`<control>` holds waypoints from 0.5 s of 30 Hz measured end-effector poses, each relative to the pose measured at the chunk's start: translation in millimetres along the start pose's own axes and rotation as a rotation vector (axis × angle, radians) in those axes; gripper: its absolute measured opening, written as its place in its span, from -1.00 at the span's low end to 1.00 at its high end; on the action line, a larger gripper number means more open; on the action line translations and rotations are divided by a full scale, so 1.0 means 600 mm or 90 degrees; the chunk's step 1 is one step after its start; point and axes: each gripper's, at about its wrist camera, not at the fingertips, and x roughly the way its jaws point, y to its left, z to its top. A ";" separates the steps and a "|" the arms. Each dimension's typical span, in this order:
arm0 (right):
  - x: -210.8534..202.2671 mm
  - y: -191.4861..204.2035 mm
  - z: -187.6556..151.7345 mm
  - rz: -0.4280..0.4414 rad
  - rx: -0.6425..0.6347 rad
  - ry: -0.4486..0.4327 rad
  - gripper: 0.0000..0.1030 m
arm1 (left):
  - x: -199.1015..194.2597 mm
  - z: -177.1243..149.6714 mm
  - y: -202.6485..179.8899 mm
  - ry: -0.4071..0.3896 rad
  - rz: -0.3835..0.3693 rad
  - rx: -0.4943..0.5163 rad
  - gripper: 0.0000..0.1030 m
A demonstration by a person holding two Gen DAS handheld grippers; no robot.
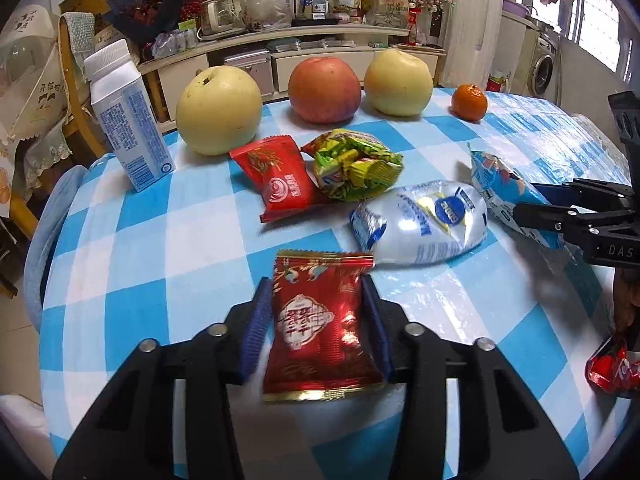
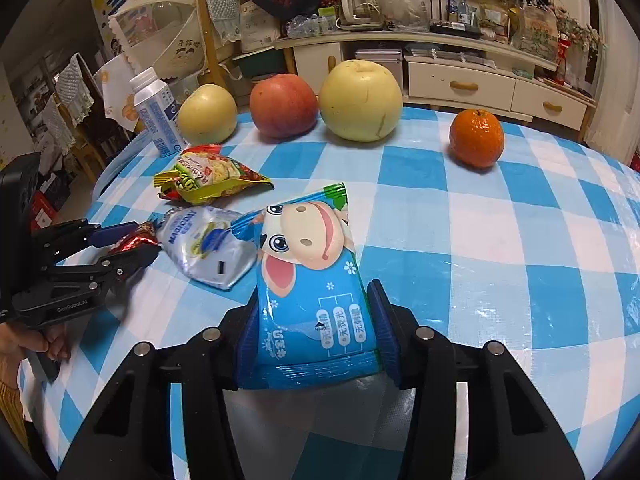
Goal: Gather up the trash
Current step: 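Grasp the red candy packet with left tool while right tool grasps the blue cartoon wipes pack, then carry both held packets over the pink bucket and open both tools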
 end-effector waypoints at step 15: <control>-0.050 0.023 -0.011 0.052 -0.013 -0.020 -0.22 | -0.046 -0.044 0.000 -0.007 0.016 -0.073 -0.20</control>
